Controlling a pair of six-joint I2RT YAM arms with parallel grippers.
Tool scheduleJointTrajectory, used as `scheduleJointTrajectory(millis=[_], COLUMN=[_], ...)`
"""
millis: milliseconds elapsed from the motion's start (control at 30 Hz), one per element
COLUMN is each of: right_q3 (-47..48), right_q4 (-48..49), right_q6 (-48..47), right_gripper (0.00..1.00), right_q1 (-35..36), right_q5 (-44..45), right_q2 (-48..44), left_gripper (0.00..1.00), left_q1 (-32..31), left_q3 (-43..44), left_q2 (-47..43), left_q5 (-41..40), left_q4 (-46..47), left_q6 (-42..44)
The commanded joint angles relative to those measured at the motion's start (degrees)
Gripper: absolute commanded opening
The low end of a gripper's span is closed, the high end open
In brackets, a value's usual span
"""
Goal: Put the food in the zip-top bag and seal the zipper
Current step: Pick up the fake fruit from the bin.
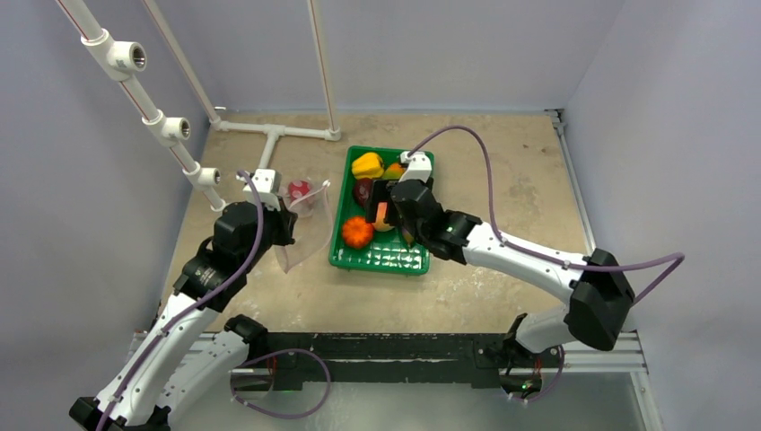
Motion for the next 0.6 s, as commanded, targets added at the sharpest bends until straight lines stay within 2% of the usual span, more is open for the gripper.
scheduleJointTrajectory(millis=[0, 267, 567], right_q3=[0.05, 2.31, 4.77], right_q4=[-0.03, 1.01, 4.06], right_q6=[-2.24, -5.02, -7.74], right_gripper=[0.97, 0.96, 0.98], right_q1=[-1.05, -3.42, -5.24], right_q5=[0.85, 0.89, -2.28], right_q2=[3.33, 11.79, 16.68], left_gripper=[0.00, 0.00, 0.00], left_q1=[0.11, 0.12, 0.12], left_q3=[-0.05, -0.05, -0.11], left_q2=[0.14, 0.32, 0.32], left_q5=[0.75, 0.67, 0.59], left_q4=[2.21, 2.13, 2.06], left_q6=[0.06, 0.04, 0.08])
